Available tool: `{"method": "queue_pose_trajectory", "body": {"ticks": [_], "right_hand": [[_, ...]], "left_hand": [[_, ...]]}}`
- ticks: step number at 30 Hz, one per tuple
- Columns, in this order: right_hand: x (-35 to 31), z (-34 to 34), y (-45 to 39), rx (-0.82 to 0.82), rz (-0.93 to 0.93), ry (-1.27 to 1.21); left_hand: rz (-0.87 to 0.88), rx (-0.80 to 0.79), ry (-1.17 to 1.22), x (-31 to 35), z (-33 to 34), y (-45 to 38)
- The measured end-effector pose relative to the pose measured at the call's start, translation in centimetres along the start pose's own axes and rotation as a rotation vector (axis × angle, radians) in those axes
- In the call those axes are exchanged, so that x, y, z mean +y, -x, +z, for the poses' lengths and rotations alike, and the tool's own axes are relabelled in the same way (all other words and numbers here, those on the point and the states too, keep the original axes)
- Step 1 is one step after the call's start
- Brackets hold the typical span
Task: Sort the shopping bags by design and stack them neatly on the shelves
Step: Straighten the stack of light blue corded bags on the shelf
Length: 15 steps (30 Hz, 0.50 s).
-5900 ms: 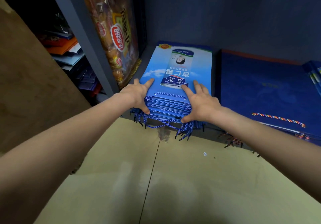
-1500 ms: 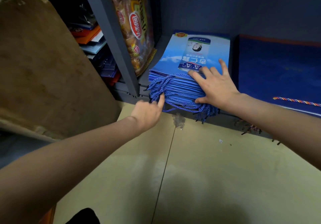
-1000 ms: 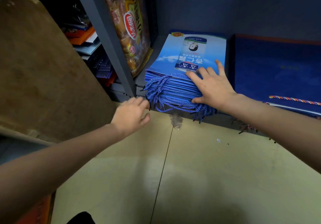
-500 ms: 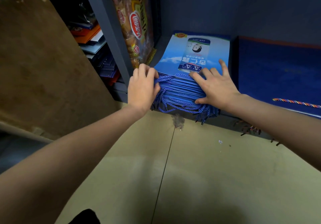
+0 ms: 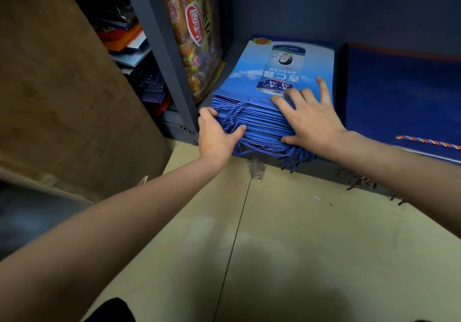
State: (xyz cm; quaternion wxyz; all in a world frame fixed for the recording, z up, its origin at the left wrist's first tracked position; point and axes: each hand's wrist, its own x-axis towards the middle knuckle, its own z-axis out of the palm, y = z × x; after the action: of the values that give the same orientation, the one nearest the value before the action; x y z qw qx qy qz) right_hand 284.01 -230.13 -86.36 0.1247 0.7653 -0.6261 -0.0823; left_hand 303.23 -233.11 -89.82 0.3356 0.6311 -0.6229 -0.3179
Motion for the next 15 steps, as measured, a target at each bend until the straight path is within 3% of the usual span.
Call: {"method": "queue_pose_trajectory", "body": {"ticks": [5, 8, 11, 15], "right_hand": [[-0.5, 0.2, 0.1, 0.043, 0.021, 0.027], [-1.4, 1.0, 0.6, 0.254, -0.053, 0.084], [-2.6, 2.5, 1.9, 0.43, -0.279, 0.128], [-2.1, 4.5, 2.6, 0.358, -0.339, 0.26]], "left_hand": [[0.097, 0.007, -0.251, -0.1, -0.3, -0.8], [0.171, -0.045, -0.366, -1.0, -1.7, -1.7], [0.229, -0.161, -0.421, -2.6, -2.9, -2.0], [0.402, -0.078, -0.525, -3.3, -3.5, -0.9]]}}
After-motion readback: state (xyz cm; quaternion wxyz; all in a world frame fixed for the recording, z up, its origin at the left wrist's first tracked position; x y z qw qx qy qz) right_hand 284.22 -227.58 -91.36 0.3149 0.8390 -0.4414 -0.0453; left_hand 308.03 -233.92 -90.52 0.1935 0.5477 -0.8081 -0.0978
